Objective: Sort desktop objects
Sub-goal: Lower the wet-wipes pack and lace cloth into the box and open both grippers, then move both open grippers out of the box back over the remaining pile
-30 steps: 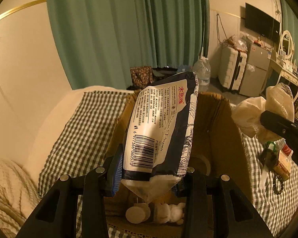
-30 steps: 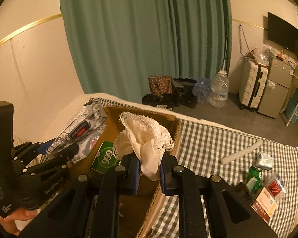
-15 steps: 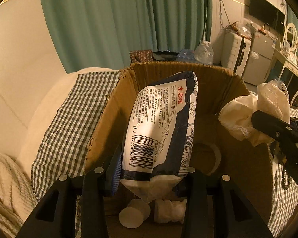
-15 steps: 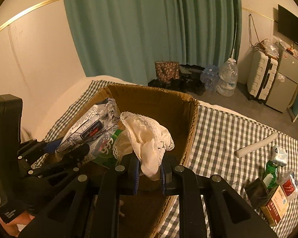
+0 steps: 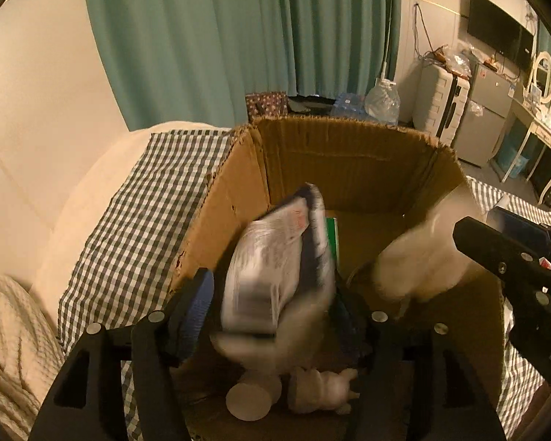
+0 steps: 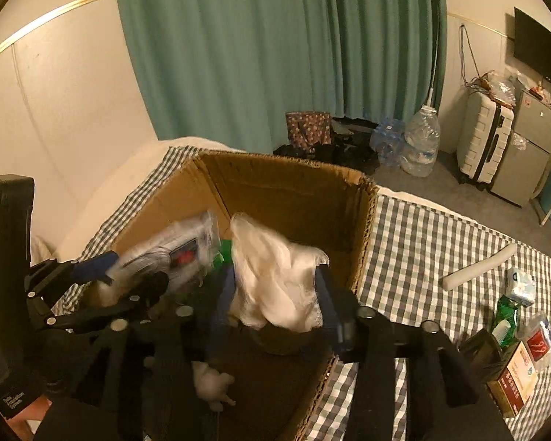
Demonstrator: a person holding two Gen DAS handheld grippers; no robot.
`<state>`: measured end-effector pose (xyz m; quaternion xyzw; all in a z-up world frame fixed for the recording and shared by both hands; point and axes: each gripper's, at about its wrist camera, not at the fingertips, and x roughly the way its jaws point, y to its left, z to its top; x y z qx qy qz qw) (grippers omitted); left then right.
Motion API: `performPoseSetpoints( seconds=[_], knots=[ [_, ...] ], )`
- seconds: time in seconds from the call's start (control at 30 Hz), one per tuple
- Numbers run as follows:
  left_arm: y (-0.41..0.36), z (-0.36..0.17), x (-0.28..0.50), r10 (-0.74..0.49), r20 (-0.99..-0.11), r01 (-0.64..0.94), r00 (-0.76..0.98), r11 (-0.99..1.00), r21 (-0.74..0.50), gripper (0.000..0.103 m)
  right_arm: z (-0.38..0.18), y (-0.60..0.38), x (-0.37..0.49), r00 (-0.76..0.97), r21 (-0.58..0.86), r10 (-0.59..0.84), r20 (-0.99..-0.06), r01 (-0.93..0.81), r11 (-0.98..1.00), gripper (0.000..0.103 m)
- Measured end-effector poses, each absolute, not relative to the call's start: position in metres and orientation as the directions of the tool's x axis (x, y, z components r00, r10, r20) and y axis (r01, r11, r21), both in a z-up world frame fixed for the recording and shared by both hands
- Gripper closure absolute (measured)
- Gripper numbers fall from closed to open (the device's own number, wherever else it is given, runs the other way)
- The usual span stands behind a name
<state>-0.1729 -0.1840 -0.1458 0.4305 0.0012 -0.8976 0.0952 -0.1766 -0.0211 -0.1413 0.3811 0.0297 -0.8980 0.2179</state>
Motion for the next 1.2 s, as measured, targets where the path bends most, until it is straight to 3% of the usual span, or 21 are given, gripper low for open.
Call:
performPoseSetpoints(
  seconds=[0.7, 0.83, 1.2],
  knots=[
    [-0.159, -0.084, -0.143, -0.149, -0.687, 0.159, -0.712, -0.986, 0.049, 0.022, -0.064, 0.044, -0.135, -0.764, 0.12, -0.291, -0.576, 0.273, -0.955, 0.035],
    [-0.15, -0.071, -0.135, -0.135, -0.661, 0.152, -0.738, -0.988, 0.031, 0.011, -0.048, 0.062, -0.123, -0.792, 0.113, -0.26, -0.553, 0.238, -0.965, 0.024],
    [-0.11, -0.037, -0.115, -0.089, -0.614, 0.113, -0.784, -0.994, 0.0, 0.003, -0.02, 0.114, -0.087, -0.849, 0.122, -0.174, -0.499, 0.13, -0.984, 0.005]
  ],
)
